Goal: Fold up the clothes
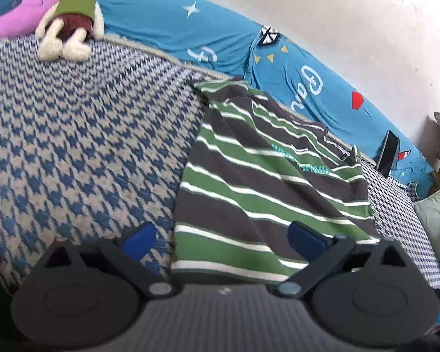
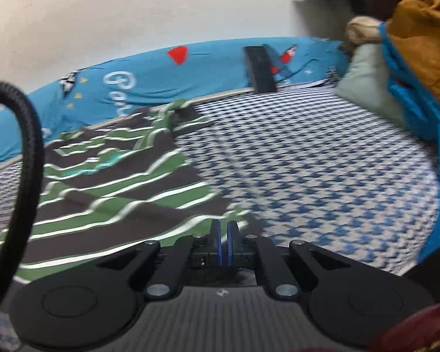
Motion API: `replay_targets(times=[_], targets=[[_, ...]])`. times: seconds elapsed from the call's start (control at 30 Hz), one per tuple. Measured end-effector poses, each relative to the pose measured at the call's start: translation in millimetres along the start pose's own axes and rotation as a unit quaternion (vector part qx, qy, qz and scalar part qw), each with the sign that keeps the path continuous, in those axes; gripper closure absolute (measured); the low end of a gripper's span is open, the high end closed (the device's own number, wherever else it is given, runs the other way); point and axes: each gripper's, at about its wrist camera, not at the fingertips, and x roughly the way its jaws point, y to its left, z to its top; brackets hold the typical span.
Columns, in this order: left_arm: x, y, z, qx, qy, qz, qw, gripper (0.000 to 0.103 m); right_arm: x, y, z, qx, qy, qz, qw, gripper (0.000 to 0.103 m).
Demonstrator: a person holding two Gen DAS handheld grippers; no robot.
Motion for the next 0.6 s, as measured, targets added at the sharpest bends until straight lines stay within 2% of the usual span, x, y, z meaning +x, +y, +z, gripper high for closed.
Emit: replay_targets(times=[0.17, 0.27, 0.47, 0.6], targets=[[4, 3, 3, -0.027, 0.018, -0.047, 0.9984, 0.006, -1, 18, -8, -0.026, 0.02, 0.094, 0.995, 0.097], [3, 2, 5, -0.031, 0.023, -0.072, 0.9967, 0.006, 0, 35, -14, -0.053, 0.042, 0.154, 0.986, 0.096], [0, 5, 15, -0.045, 0.032, -0.092, 0.9942, 0.006, -8, 83, -31, -0.119, 0.07, 0.268, 0.953, 0.096], [2, 7, 21, -0.037, 0.056, -0.08, 0.9945, 0.006, -14, 112, -41, -0.159, 0.075, 0.322, 0.93, 0.093]])
